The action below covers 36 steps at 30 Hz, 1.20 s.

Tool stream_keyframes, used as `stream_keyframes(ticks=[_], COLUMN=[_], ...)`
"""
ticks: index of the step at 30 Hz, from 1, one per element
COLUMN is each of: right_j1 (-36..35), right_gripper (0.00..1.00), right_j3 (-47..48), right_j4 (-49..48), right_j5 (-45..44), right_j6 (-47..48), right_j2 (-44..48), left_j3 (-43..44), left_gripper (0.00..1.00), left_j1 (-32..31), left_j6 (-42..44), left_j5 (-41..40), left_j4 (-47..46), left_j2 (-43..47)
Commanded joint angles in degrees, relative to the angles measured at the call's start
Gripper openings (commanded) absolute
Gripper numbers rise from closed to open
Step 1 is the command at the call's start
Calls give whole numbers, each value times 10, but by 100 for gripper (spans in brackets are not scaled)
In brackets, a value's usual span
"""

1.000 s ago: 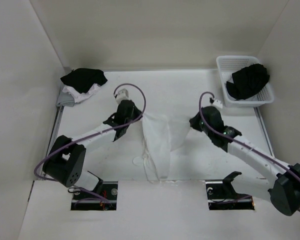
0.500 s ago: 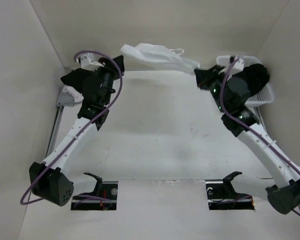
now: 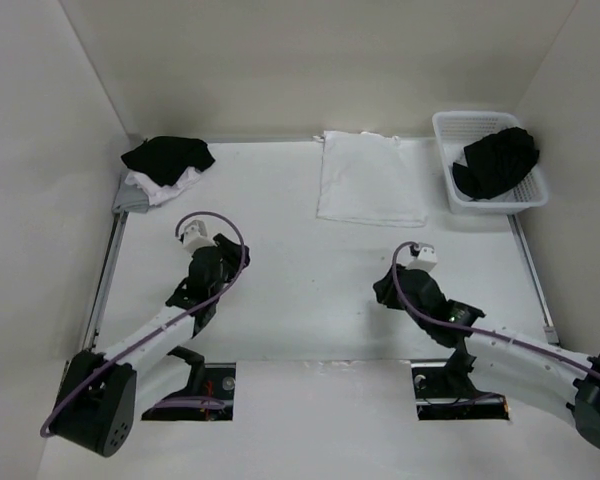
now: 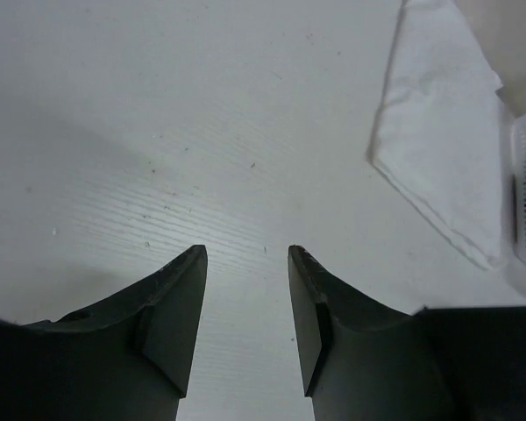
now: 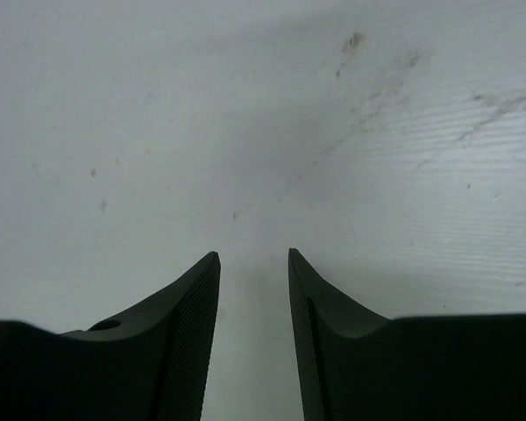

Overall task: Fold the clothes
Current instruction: Flatten the tank top out

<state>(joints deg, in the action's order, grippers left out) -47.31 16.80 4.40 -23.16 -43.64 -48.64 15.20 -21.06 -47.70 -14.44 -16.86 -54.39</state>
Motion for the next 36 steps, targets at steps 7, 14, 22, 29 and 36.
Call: stream_keyframes(ticks=[7, 14, 22, 29, 36], right_j1=[160, 245, 263, 262, 259], right_gripper=[12, 26, 28, 28, 29], right_j3=[100, 87, 70, 64, 57], right_j4=[-36, -71, -84, -98, -100], right_j5=[15, 28, 59, 72, 76], right_j6=[4, -5, 5, 6, 3], right_j2=[-51, -12, 7, 6, 17], left_j3=[251, 533, 687, 715, 735], left_gripper=[47, 48, 43, 41, 19], left_j1=[-74, -151, -180, -186, -187], left_j6=[-18, -2, -5, -25, -53], left_j5=[19, 80, 51, 10, 57], left_j4=[-100, -18, 115, 165, 159], left_j2=[-335, -570, -685, -706, -741])
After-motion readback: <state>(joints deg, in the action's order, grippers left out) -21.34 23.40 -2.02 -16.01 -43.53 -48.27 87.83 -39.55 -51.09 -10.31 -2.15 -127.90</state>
